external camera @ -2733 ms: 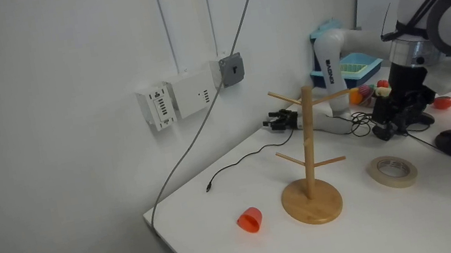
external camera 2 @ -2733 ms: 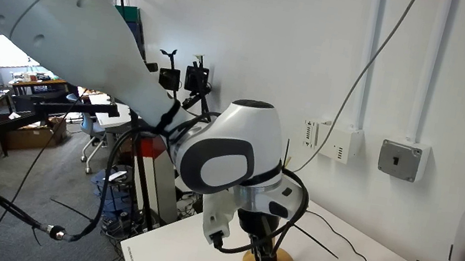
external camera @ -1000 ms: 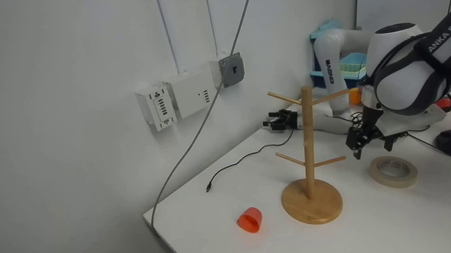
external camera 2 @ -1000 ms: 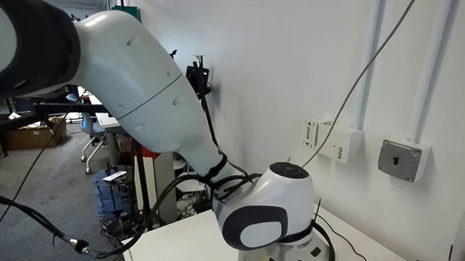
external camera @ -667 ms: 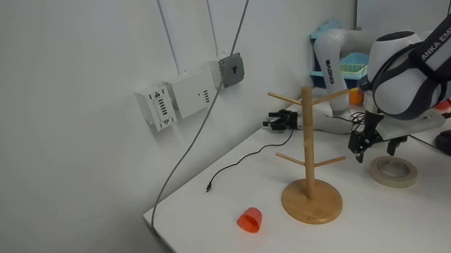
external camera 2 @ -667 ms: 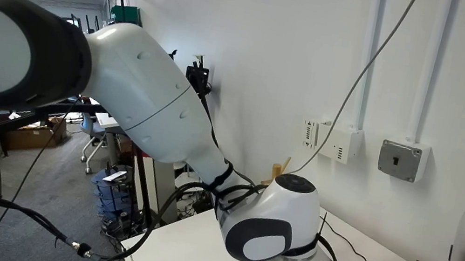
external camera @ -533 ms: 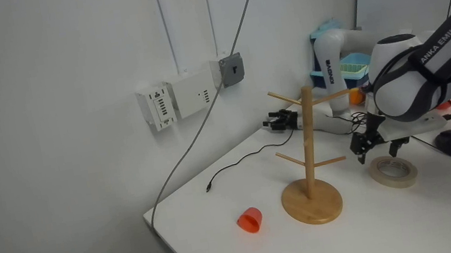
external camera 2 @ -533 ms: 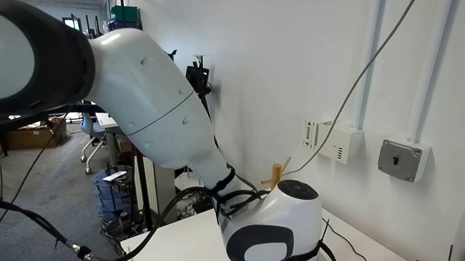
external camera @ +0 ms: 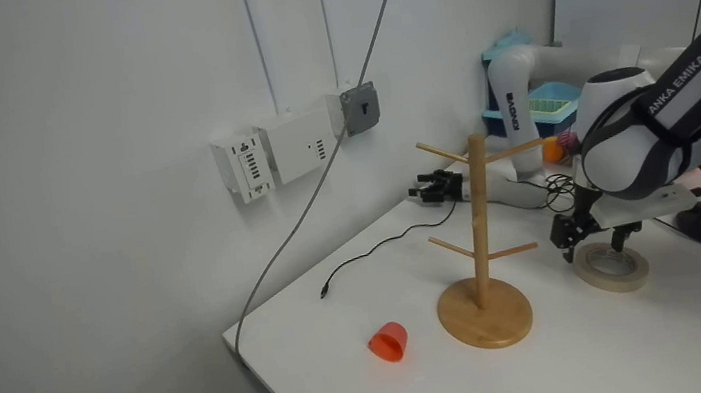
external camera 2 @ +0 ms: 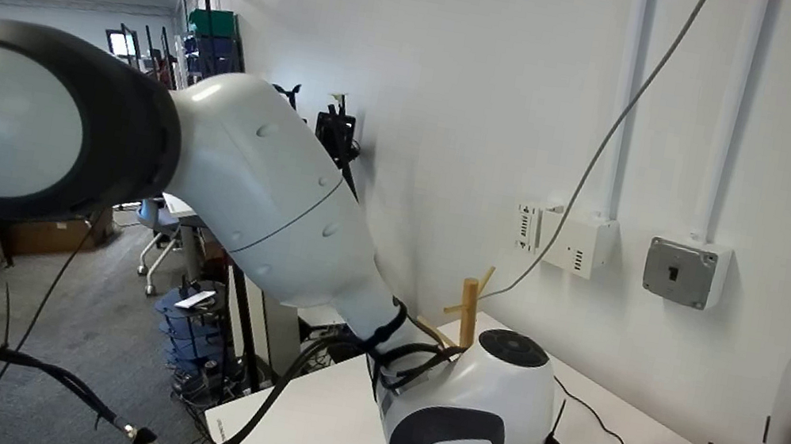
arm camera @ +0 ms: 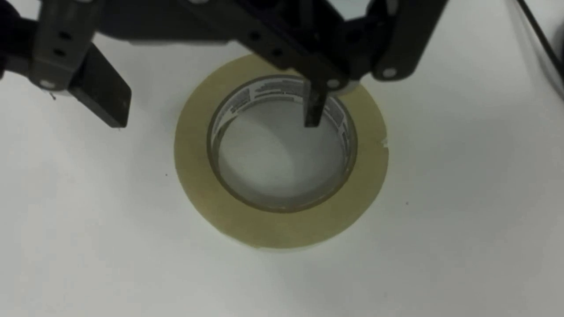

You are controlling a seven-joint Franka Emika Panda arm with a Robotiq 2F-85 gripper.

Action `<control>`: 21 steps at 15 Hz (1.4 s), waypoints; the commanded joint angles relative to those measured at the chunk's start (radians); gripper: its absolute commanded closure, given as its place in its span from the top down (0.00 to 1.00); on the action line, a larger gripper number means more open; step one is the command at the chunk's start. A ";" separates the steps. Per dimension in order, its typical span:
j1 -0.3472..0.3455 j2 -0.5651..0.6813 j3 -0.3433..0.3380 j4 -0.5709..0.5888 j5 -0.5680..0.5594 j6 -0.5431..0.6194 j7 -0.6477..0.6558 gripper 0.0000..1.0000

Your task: Hang the masking tape on the wooden stand

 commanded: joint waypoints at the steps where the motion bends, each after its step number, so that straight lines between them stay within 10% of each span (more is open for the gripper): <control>1: -0.014 0.039 0.015 0.035 0.046 0.018 0.001 1.00; 8: -0.009 0.062 0.024 0.043 0.078 0.017 0.001 0.95; 18: -0.001 0.068 0.022 0.040 0.069 0.020 -0.001 0.06; 21: 0.011 0.048 0.007 0.026 0.055 0.020 0.002 0.06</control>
